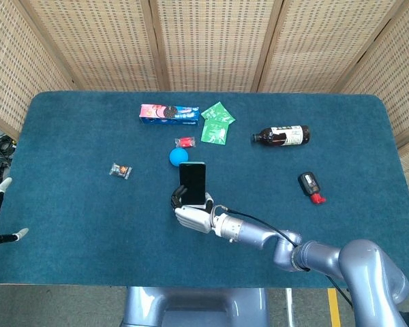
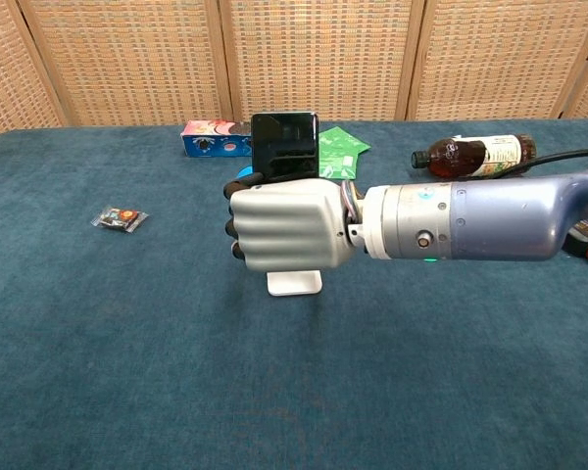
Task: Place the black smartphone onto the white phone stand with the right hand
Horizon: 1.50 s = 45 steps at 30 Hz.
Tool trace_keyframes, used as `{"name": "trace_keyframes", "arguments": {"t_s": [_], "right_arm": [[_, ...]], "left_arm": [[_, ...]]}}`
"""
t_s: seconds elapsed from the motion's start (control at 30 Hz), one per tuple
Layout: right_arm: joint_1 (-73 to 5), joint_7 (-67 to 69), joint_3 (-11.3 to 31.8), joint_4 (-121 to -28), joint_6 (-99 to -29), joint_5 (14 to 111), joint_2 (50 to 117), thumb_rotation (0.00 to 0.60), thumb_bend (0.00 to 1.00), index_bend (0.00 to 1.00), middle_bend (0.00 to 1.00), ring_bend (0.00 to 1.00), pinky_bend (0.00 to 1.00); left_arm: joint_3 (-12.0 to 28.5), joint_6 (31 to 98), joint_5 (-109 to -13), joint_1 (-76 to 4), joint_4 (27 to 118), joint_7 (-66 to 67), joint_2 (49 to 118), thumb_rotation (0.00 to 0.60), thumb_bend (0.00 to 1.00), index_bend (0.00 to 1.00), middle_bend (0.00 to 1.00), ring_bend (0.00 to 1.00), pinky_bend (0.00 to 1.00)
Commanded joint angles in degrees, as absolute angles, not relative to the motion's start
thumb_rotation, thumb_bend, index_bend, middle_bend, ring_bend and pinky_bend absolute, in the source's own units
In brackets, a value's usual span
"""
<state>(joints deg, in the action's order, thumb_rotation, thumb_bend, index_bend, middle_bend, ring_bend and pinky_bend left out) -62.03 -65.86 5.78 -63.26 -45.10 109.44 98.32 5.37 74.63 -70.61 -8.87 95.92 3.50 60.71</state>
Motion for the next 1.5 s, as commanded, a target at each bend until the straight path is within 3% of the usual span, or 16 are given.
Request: {"name": "trace_keyframes", "arguments": {"t_s": [0.03, 0.17, 0.3, 0.63, 0.83, 0.87, 1.0, 1.17, 1.27, 1.37, 1.5], "right_arm": [[-62.2, -65.7, 5.6, -63.1, -45.4, 109.5, 98.3, 0.6, 0.37, 0.54, 0.49, 0.45, 0.43], [-62.1, -65.2, 5.4, -62.9, -45.8, 109.1, 98.3, 0.6, 0.29, 0.38, 0.34, 0.31, 0.32], [-61.7, -65.3, 5.2, -63.1, -46.4, 108.8, 98.3, 0.6, 0.23, 0.27, 0.23, 0.24, 0.31], [-61.1, -66.6, 4.9, -65.5, -48.1, 108.8, 96.9, 0.6, 0.23, 0.25, 0.19, 0.22, 0.31], [-60.1, -66.6, 5.1, -70.0, -50.7, 109.1, 92.7, 0.6, 0.23, 0.25, 0.21, 0.22, 0.31], [-59.9, -65.9, 5.2, -71.1, -51.6, 109.3, 91.4, 0.6, 0.23, 0.25, 0.21, 0.22, 0.31], [-54.9, -52.7, 3.0, -76.0, -66.1, 112.5, 80.5, 0.6, 0.23, 0.25, 0.21, 0.22, 0.31], [-48.0, -33.0, 3.1, -70.0, -80.0, 108.7, 73.8, 0.6, 0.22, 0.21, 0.19, 0.22, 0.25], [-42.0, -25.7, 4.2, -68.5, -83.9, 101.3, 72.7, 0.6, 0.1, 0.16, 0.15, 0.16, 0.13], [-34.6, -21.6, 4.7, -76.4, -83.9, 90.7, 71.3, 0.6, 0.0, 0.05, 0.02, 0.01, 0.0], [-29.5, -18.9, 3.5, -85.2, -83.7, 85.5, 68.7, 0.6, 0.0, 0.0, 0.0, 0.0, 0.0]], "left_arm": [[5.4, 74.6, -70.6, -8.8, 95.9, 3.4, 60.7, 0.6, 0.0, 0.0, 0.0, 0.0, 0.0], [5.3, 74.7, -70.7, -8.8, 95.9, 3.5, 60.7, 0.6, 0.0, 0.0, 0.0, 0.0, 0.0], [5.3, 74.8, -70.7, -8.8, 95.9, 3.6, 60.7, 0.6, 0.0, 0.0, 0.0, 0.0, 0.0], [5.2, 75.4, -71.1, -8.5, 96.3, 3.6, 60.6, 0.6, 0.0, 0.0, 0.0, 0.0, 0.0], [5.2, 75.7, -71.4, -8.4, 96.4, 3.2, 60.4, 0.6, 0.0, 0.0, 0.0, 0.0, 0.0], [5.2, 75.8, -71.5, -8.3, 96.4, 3.1, 60.4, 0.6, 0.0, 0.0, 0.0, 0.0, 0.0], [4.9, 77.2, -73.3, -7.7, 97.0, 2.0, 59.8, 0.6, 0.0, 0.0, 0.0, 0.0, 0.0], [4.4, 78.6, -75.8, -7.2, 97.8, 1.0, 59.2, 0.6, 0.0, 0.0, 0.0, 0.0, 0.0], [4.2, 79.4, -77.0, -6.9, 98.3, 0.6, 59.0, 0.6, 0.0, 0.0, 0.0, 0.0, 0.0], [3.9, 80.4, -78.3, -6.6, 98.7, 0.3, 58.7, 0.6, 0.0, 0.0, 0.0, 0.0, 0.0], [3.9, 81.1, -79.0, -6.4, 99.0, 0.2, 58.5, 0.6, 0.0, 0.0, 0.0, 0.0, 0.0]]}}
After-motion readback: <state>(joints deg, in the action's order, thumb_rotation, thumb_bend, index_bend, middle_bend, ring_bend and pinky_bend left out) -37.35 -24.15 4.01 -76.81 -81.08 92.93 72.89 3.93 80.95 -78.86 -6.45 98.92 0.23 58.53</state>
